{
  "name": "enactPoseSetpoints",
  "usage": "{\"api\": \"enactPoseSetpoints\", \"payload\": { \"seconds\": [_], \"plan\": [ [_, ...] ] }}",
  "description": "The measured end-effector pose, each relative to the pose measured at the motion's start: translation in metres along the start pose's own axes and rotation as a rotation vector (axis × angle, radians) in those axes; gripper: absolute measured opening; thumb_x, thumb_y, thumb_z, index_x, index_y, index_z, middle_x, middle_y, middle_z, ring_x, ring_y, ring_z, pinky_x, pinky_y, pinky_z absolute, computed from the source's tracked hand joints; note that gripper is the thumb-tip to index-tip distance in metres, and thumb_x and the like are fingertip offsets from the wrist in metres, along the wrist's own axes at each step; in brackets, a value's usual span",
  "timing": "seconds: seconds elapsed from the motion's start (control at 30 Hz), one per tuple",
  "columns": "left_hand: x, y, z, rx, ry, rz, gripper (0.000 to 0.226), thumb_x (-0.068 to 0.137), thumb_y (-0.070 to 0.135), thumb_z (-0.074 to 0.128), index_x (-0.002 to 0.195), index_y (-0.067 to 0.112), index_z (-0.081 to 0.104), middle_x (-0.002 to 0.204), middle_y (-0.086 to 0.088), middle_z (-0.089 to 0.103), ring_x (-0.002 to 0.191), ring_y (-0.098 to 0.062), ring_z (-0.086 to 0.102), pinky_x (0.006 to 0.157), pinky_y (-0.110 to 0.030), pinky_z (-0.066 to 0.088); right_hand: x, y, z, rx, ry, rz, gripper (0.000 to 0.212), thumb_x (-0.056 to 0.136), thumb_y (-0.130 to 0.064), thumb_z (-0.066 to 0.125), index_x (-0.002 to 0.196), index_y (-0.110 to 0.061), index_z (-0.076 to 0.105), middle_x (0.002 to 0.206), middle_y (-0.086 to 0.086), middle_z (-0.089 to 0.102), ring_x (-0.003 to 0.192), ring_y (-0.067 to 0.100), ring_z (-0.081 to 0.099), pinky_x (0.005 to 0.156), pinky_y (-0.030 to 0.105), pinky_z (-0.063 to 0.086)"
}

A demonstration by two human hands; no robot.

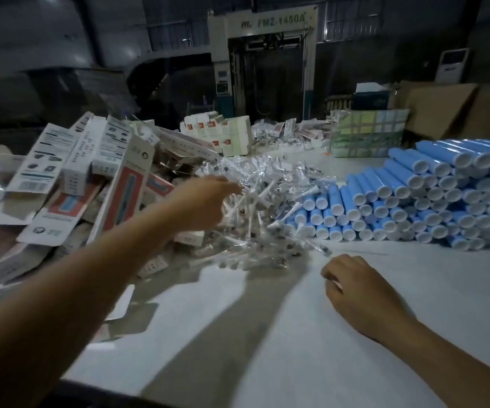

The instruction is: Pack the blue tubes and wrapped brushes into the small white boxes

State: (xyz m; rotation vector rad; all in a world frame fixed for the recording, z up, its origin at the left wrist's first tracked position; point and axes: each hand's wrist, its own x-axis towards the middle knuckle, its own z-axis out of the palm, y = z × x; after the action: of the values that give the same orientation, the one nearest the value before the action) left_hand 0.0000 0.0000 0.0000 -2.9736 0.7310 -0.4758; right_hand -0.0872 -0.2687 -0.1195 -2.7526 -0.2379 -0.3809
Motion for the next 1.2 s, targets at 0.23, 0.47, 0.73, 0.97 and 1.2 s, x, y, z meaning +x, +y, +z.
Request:
{"api": "enactPoseSetpoints", "payload": {
  "seconds": [0.23,0.47,0.73,0.97,1.2],
  "plan": [
    [-0.008,-0.085,-0.009,0.593,-0.347,-0.104,0.064,0.087,0.027,0.054,0.144,0.032,0.025,0.14,0.004,0.043,0.129,-0.024,0.039,0.102,-0.045,0.039,0.002,0.0,0.0,0.016,0.017,0.0,0.011,0.093,-0.023,0.046,0.09,-0.027,0.056,0.094,-0.01,0.053,0.093,0.009,0.046,0.082,0.029,0.043],
    [0.016,-0.079,-0.022,0.382,-0.043,-0.093,0.072,0.089,0.038,0.058,0.149,0.031,0.02,0.15,0.0,0.035,0.135,-0.024,0.036,0.109,-0.045,0.03,0.0,-0.004,-0.002,0.015,0.017,-0.007,0.012,0.093,-0.025,0.045,0.093,-0.028,0.056,0.098,-0.013,0.052,0.096,0.007,0.046,0.083,0.026,0.042],
    [0.026,0.08,-0.049,-0.288,0.208,0.261,0.057,0.08,0.007,0.058,0.126,0.033,0.037,0.109,-0.007,0.063,0.091,-0.023,0.058,0.08,-0.037,0.049,0.01,0.0,-0.005,0.688,0.169,0.226,0.03,0.094,-0.014,0.056,0.115,-0.035,0.055,0.117,-0.005,0.059,0.091,0.011,0.059,0.076,0.026,0.049],
    [0.045,0.148,0.0,-0.514,-0.444,0.261,0.021,0.089,0.005,0.044,0.11,0.005,0.049,0.102,-0.015,0.056,0.094,-0.029,0.053,0.073,-0.03,0.038,0.005,0.008,-0.029,1.405,0.339,0.369,0.016,0.089,-0.014,0.057,0.102,-0.005,0.059,0.06,0.012,0.058,0.043,0.02,0.053,0.037,0.027,0.04],
    [0.007,0.157,0.052,-0.033,0.035,0.125,0.085,0.074,0.07,0.038,0.144,0.028,0.017,0.138,0.006,0.044,0.122,-0.02,0.045,0.103,-0.04,0.029,0.008,0.015,-0.025,1.266,0.373,0.632,0.02,0.094,-0.01,0.053,0.078,0.0,0.062,0.047,0.01,0.05,0.038,0.018,0.044,0.037,0.024,0.035]
  ]
}}
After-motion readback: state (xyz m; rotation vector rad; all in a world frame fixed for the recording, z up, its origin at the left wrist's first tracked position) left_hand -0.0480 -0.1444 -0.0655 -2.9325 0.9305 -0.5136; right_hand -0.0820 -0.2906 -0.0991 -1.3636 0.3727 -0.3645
